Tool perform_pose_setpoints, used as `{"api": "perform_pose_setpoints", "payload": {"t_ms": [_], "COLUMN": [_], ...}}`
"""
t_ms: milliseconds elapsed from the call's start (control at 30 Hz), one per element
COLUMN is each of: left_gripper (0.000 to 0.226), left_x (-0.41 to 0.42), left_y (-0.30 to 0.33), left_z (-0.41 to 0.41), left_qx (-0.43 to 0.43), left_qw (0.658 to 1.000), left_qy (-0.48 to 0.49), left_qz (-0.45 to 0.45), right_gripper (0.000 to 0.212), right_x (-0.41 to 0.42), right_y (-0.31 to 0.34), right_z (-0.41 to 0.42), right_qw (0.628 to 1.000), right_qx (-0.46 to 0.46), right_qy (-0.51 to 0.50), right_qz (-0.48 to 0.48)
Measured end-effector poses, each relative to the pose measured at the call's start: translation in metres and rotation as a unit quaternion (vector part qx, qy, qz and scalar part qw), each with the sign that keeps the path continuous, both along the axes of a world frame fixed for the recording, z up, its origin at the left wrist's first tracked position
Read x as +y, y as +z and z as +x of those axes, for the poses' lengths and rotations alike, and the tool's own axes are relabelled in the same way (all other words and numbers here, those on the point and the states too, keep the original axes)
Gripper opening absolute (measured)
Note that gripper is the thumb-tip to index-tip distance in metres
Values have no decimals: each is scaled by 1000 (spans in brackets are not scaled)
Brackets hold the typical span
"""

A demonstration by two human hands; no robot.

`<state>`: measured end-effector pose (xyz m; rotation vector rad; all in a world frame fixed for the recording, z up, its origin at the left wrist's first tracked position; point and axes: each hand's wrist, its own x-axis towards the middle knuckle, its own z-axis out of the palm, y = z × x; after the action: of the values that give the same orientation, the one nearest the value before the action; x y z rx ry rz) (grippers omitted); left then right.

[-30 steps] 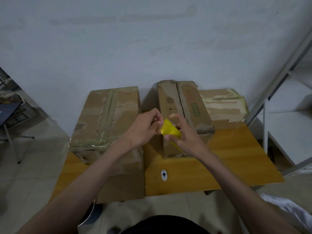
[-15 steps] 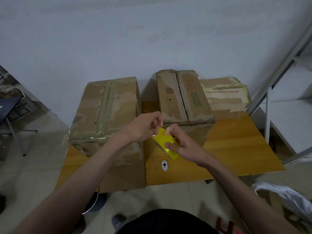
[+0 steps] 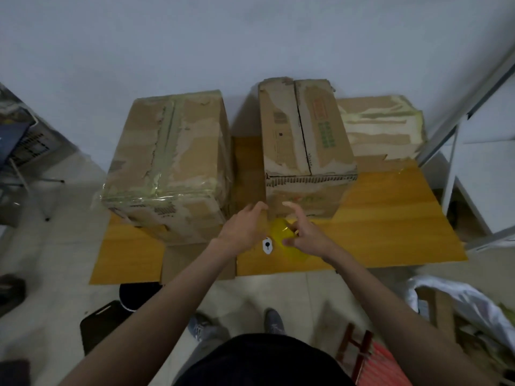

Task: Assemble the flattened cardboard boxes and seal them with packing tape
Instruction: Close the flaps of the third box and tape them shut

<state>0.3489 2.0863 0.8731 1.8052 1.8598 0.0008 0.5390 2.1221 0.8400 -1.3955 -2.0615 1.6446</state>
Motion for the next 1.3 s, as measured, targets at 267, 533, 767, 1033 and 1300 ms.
{"api": "perform_pose_setpoints", "payload": {"t_ms": [267,533,767,1033,1300], "left_gripper": [49,14,19,47,34], "left_x": [-22,-33,-28,-20,-12], "left_y": [5,53,58,51,43], "left_z": [-16,-67,-156,-189,-187], "left_qx": [3,5,-7,32,87], "left_qw": [998,942,932,952,918], "left_qy": [5,11,74,9,-60], "left_qz": [64,335,353,304,382], "right_gripper": [69,65,18,3,24], "right_x": [13,14,26,26,30], "right_y": [-97,-131,-77,63,56], "right_z": [-6,-17,-49,-153,-177], "right_qw": [958,942,950,915,873], "right_qx": [-259,-293,-225,73,23], "right_qy": [50,82,21,72,113], "right_qz": [113,140,216,390,474]}}
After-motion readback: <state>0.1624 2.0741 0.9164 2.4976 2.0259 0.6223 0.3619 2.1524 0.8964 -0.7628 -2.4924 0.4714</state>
